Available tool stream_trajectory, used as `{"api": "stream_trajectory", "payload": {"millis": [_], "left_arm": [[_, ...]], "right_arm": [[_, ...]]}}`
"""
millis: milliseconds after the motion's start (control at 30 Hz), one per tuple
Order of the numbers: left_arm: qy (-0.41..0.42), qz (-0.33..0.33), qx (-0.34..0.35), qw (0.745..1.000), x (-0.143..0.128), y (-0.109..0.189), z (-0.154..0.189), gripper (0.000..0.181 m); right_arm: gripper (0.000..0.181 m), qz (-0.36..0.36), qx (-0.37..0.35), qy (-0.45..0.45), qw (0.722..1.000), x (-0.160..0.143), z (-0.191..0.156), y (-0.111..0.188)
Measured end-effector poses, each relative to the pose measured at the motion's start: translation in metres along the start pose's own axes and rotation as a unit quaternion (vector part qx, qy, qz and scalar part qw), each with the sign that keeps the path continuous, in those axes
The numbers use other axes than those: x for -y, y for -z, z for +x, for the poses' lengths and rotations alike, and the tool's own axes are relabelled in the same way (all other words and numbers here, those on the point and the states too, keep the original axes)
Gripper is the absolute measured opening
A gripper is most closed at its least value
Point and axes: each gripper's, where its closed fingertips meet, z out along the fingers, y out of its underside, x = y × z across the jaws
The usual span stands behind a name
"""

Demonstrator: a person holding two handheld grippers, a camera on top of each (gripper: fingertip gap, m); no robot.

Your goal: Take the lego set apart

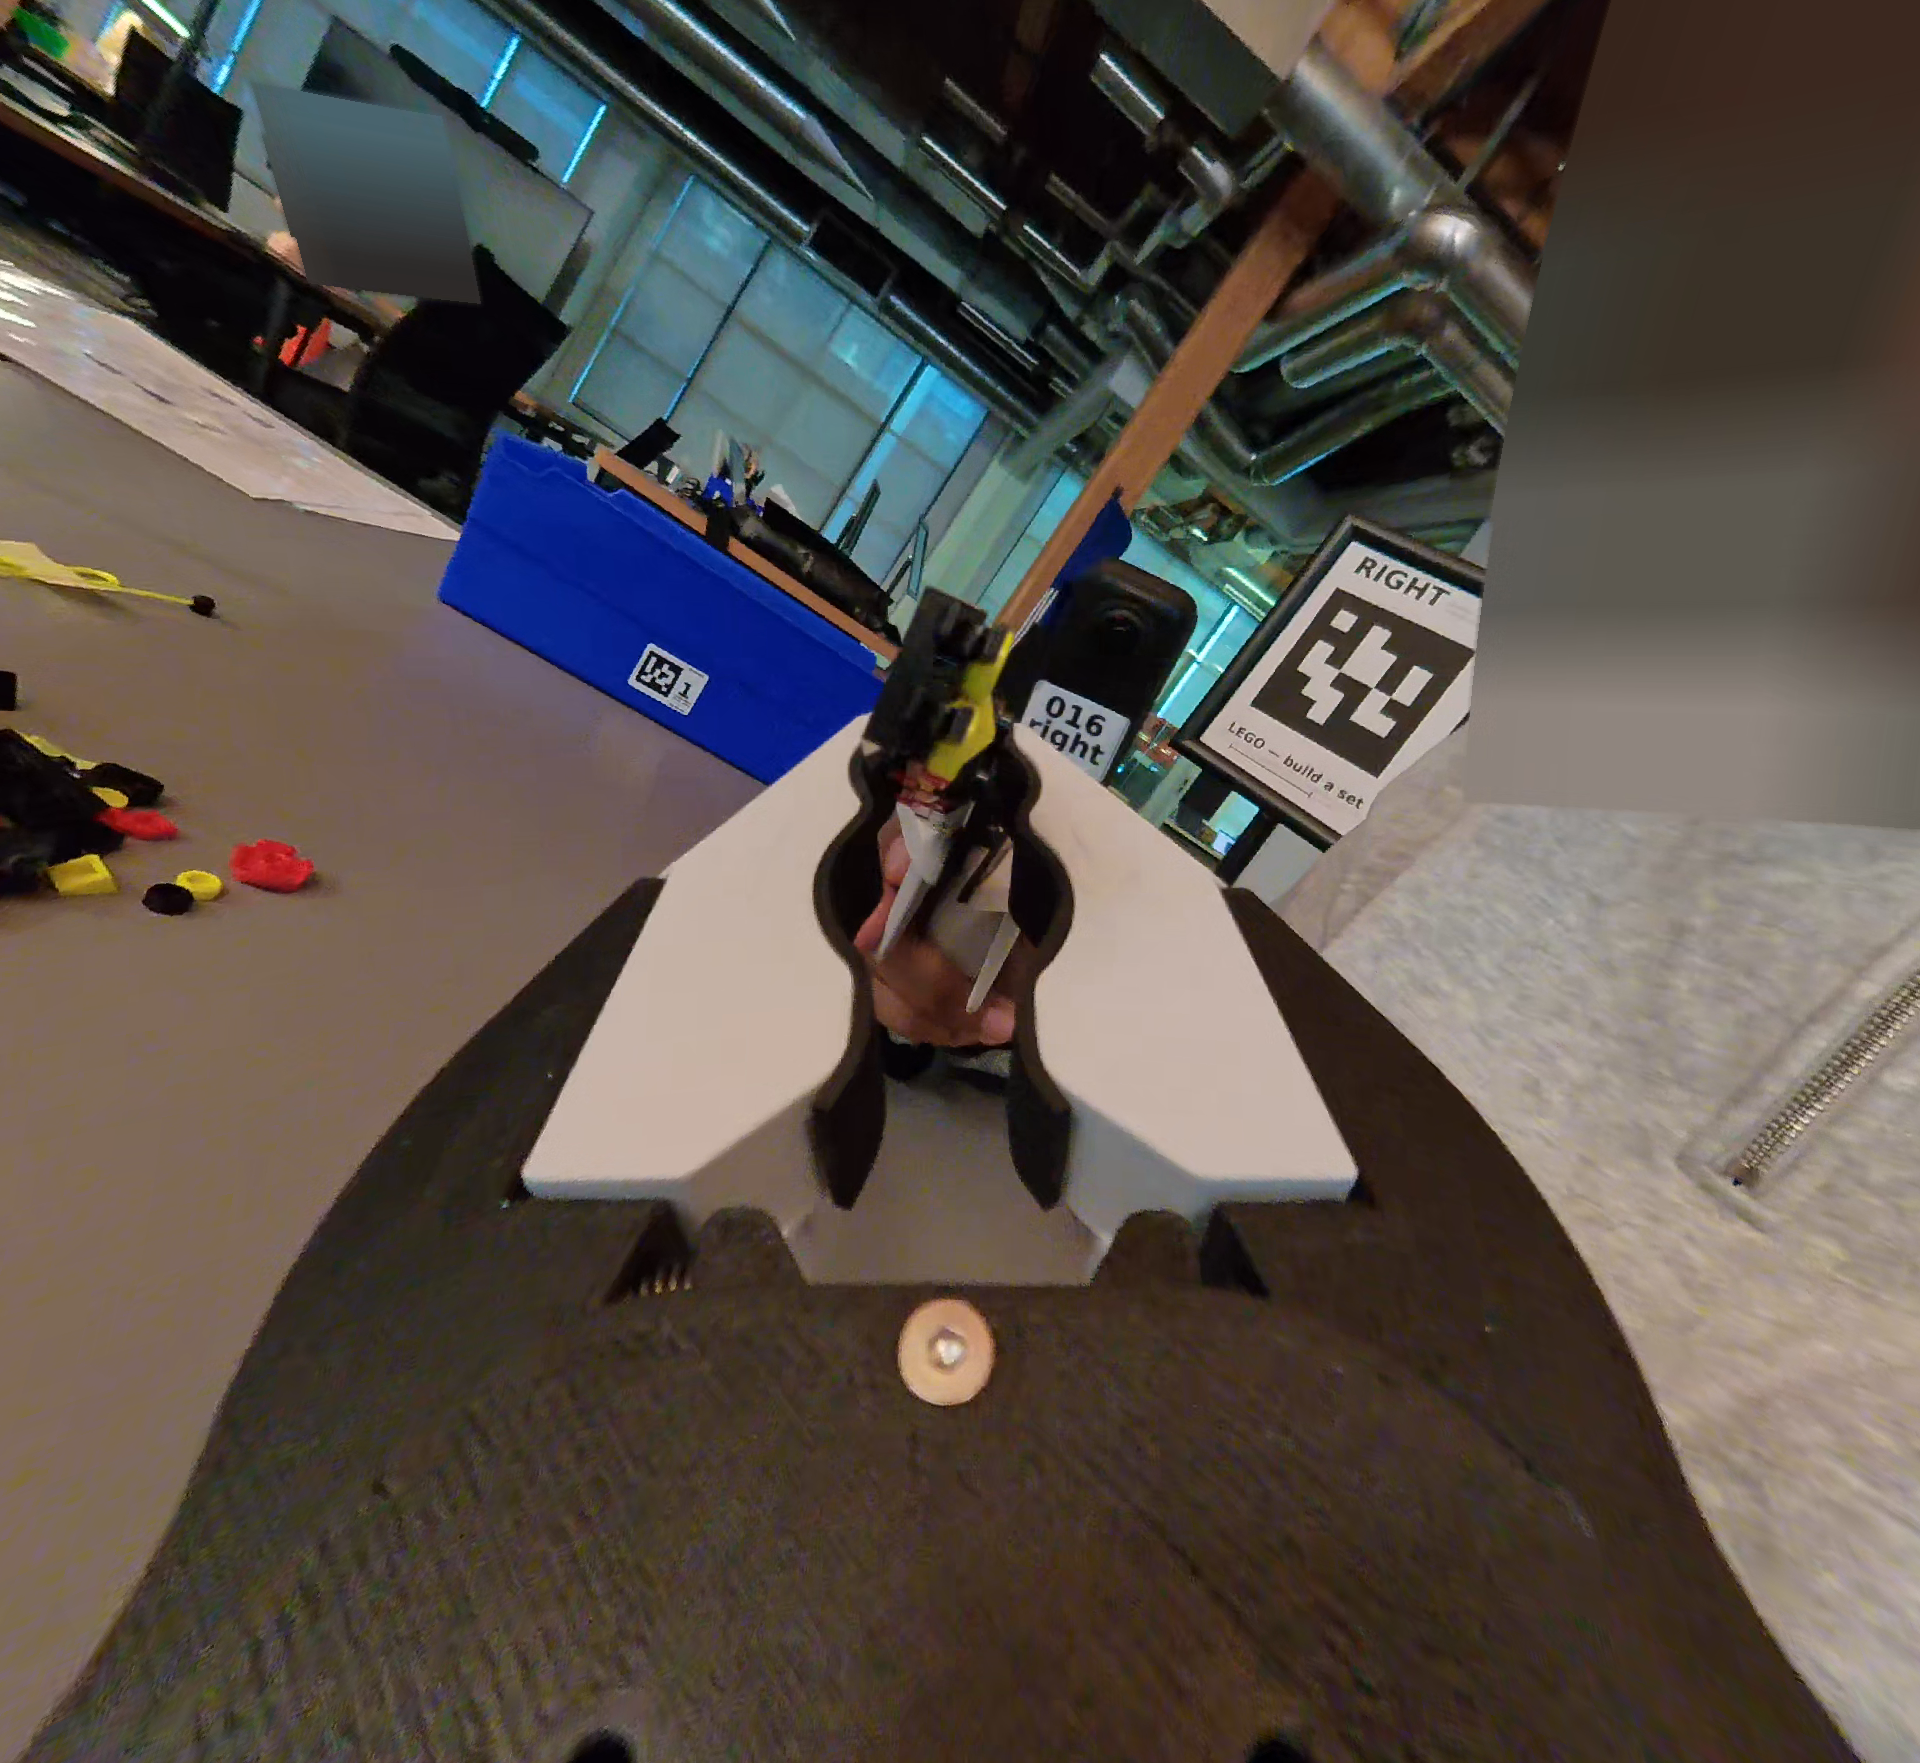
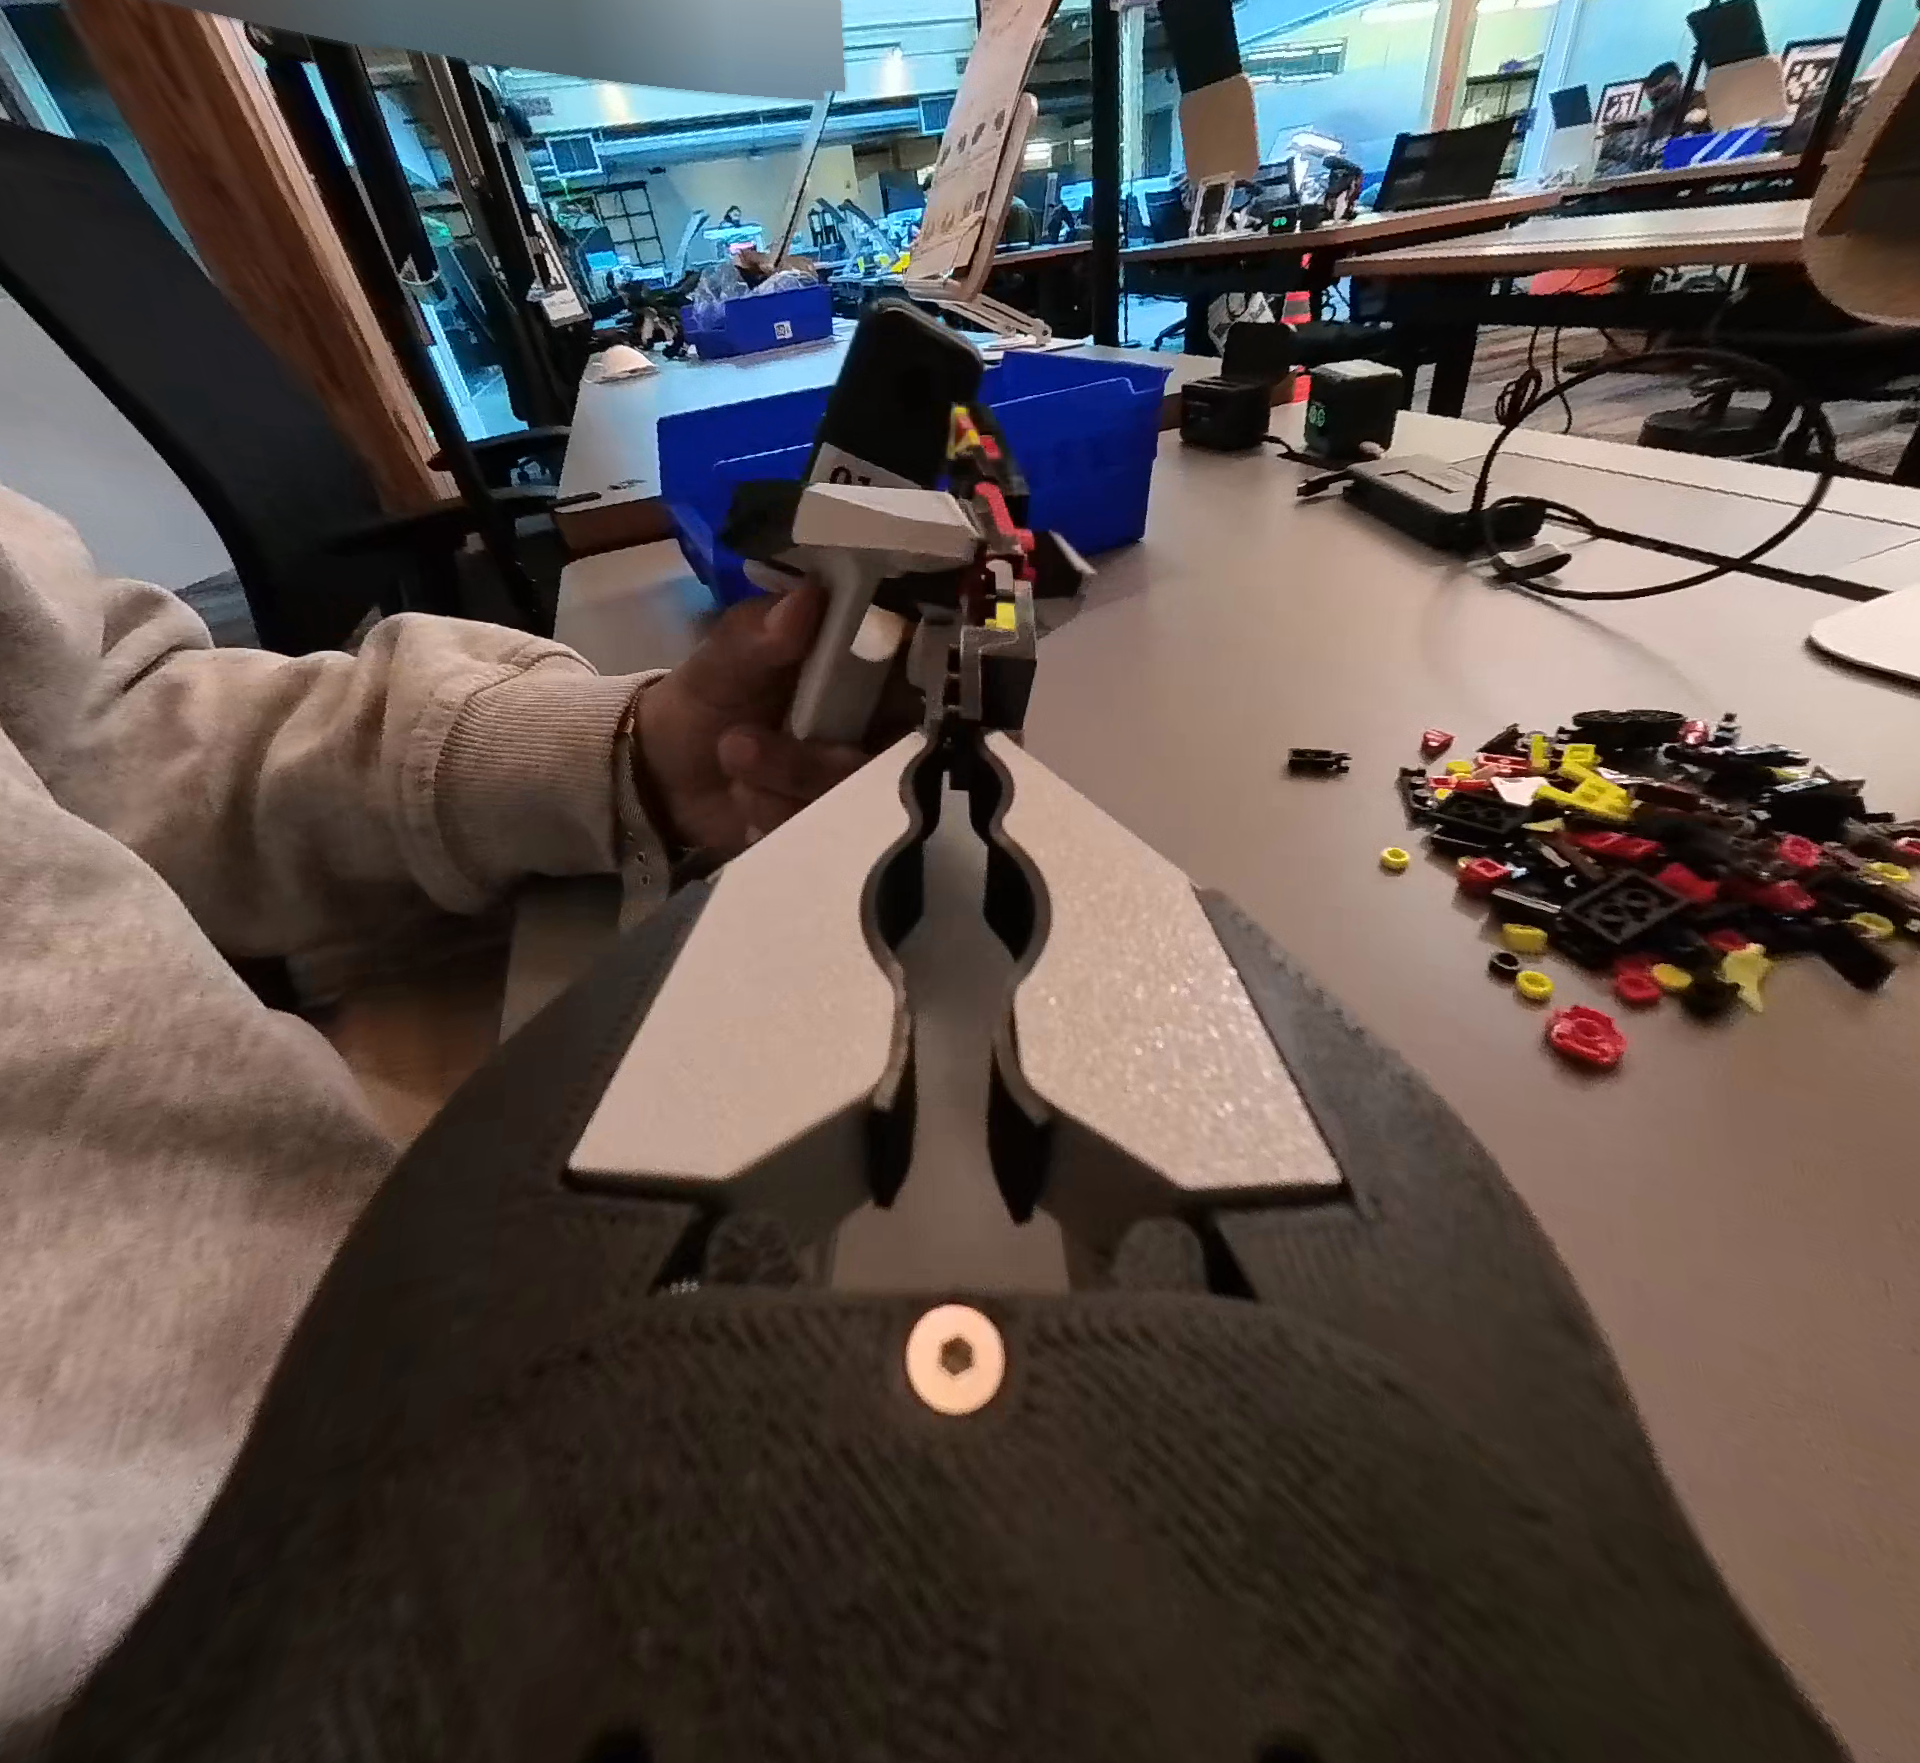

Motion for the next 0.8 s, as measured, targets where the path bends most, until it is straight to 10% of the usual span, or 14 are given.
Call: {"api": "stream_trajectory", "payload": {"millis": [33, 267, 800], "left_arm": [[0.000, -0.001, 0.001, 1.000, 0.000, 0.000, 0.000, 0.016], [-0.012, -0.009, -0.001, 1.000, -0.003, -0.003, 0.002, 0.012], [-0.049, -0.046, 0.023, 0.997, -0.015, -0.005, -0.002, 0.012]], "right_arm": [[0.002, 0.002, 0.001, -0.002, 1.000, 0.001, 0.000, 0.000], [0.033, 0.038, -0.008, -0.057, 0.998, 0.009, 0.010, 0.005], [0.013, 0.063, 0.030, -0.140, 0.988, 0.015, 0.012, 0.008]]}}
